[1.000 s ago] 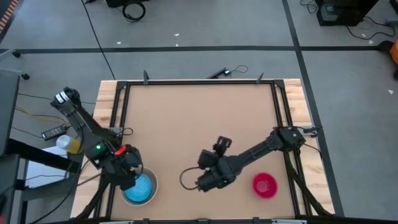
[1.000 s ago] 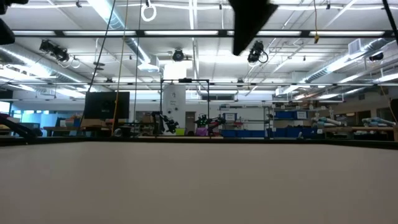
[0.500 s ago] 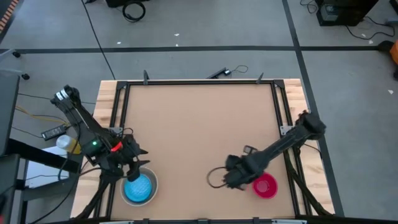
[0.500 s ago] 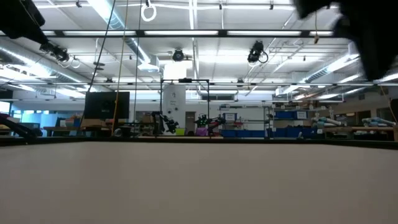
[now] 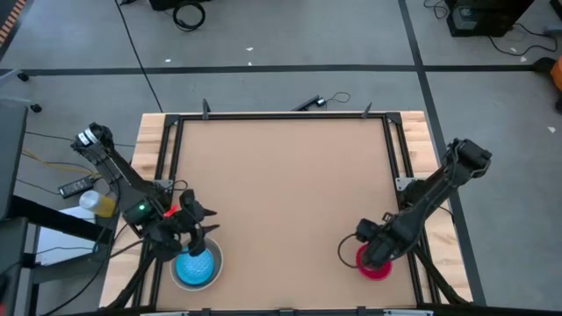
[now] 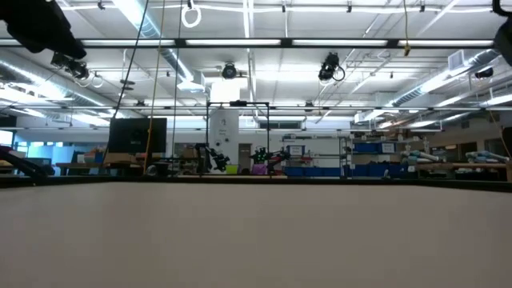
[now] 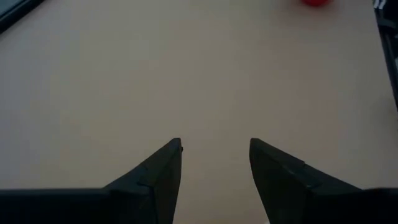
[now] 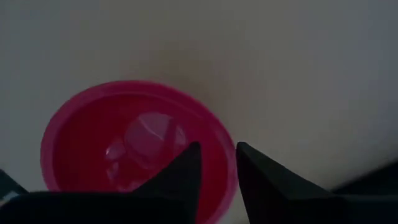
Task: Nest bowls inside each other
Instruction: Stack the red bowl on top of the light blue bowl, then return to Home Position
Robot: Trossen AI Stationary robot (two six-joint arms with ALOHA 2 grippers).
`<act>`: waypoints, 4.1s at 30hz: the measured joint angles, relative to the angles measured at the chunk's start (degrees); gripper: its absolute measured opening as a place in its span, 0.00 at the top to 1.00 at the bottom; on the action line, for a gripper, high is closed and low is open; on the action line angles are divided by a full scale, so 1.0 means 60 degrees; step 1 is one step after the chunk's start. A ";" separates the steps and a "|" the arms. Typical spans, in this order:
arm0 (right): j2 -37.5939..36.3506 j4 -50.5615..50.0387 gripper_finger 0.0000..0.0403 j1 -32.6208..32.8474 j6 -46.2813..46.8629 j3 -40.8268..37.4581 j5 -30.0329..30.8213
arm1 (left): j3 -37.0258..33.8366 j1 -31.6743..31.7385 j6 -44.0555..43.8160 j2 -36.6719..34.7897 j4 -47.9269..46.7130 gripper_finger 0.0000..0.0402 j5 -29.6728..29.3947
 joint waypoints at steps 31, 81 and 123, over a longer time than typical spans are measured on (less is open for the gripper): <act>0.1302 0.6990 0.99 -0.2517 -0.6628 0.1213 0.8070 | 0.0000 0.1151 0.0928 -0.0004 0.1196 0.52 -0.0757; 0.3096 0.9949 0.66 -0.3809 -1.0349 0.3721 0.7329 | 0.1848 0.1170 0.0413 0.0110 -0.3104 0.97 0.7508; 0.2356 0.8299 0.68 -0.3444 -0.9952 0.3713 0.8040 | 0.1522 -0.0310 -0.1945 0.0438 -0.3463 0.57 0.0394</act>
